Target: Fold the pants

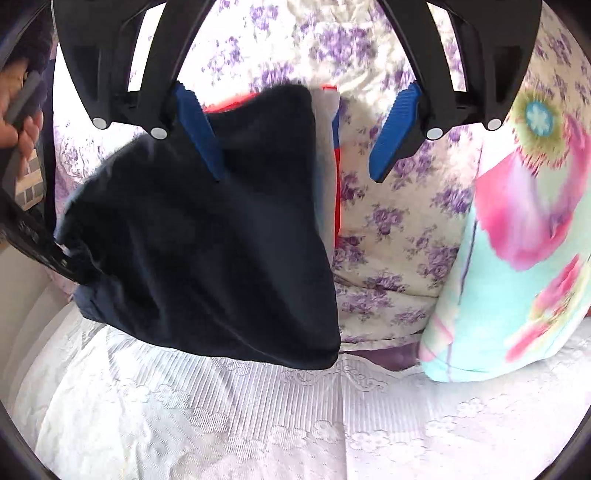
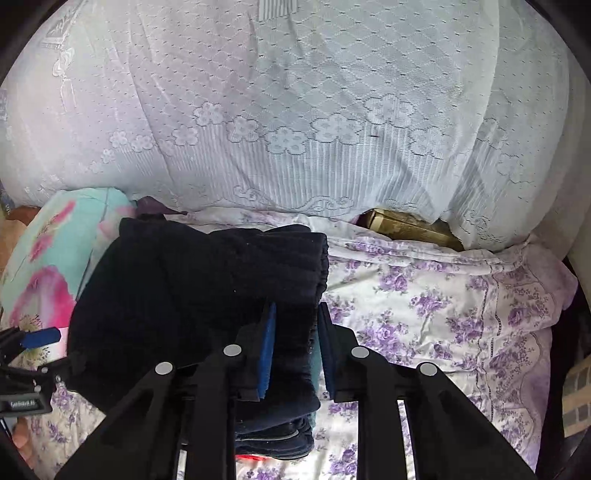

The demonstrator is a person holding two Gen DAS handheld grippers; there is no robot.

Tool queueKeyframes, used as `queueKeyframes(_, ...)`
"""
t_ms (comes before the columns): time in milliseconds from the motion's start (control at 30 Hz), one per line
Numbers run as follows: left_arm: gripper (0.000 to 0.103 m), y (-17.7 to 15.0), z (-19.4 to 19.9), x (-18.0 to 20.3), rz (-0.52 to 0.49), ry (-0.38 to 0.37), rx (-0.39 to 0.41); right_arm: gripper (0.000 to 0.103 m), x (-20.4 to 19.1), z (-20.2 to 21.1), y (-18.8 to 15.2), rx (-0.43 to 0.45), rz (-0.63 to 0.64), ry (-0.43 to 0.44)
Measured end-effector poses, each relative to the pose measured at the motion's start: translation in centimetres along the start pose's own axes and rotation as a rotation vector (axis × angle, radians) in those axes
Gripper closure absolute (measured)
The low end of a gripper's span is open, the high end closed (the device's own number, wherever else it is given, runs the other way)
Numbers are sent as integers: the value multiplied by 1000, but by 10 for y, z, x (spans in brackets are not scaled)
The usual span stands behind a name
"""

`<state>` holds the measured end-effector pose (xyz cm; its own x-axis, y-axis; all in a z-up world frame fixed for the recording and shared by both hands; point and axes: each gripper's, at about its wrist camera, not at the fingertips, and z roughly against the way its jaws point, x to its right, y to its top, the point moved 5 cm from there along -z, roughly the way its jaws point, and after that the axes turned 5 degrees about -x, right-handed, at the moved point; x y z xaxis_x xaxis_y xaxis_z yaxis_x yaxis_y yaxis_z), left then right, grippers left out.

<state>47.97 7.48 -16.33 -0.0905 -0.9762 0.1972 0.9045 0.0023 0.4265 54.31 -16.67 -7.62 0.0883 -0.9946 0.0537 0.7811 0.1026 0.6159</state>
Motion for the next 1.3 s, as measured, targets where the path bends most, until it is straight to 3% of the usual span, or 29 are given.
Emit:
queueKeyframes(133,25,-22,43,5,34,-45,48,78,-5,43,-2,43,-7,79)
queueKeyframes(167,21,-28,57,8,35,-45,64,63,-4,59,-5,69,-5,96)
queueKeyframes(200,12,-36,72,11,36,-41,74,35,-4,77,-8,94,2,105)
queueKeyframes(267,10,-57,106,22,18,-17,102,7,-5,115,-21,134,27,106)
queueKeyframes(300,7,-69,123,29,-1,3,121,4,-7,130,-33,134,49,114)
queueKeyframes(500,5,-153,188,69,-39,106,184,4,-26,170,-160,-31,24,154)
queueKeyframes(667,5,-216,213,99,-46,108,146,4,-42,199,-254,-82,-18,125)
queueKeyframes(733,5,-229,222,112,-79,111,146,4,-48,212,-268,-78,-8,125)
queueKeyframes(900,5,-244,249,129,-71,134,194,4,-36,240,-277,-29,-5,21)
queueKeyframes(1133,5,-254,259,138,-35,128,194,4,-29,257,-289,-24,-10,40)
queueKeyframes(1300,5,-254,256,141,-40,177,184,4,-29,261,-288,-11,4,41)
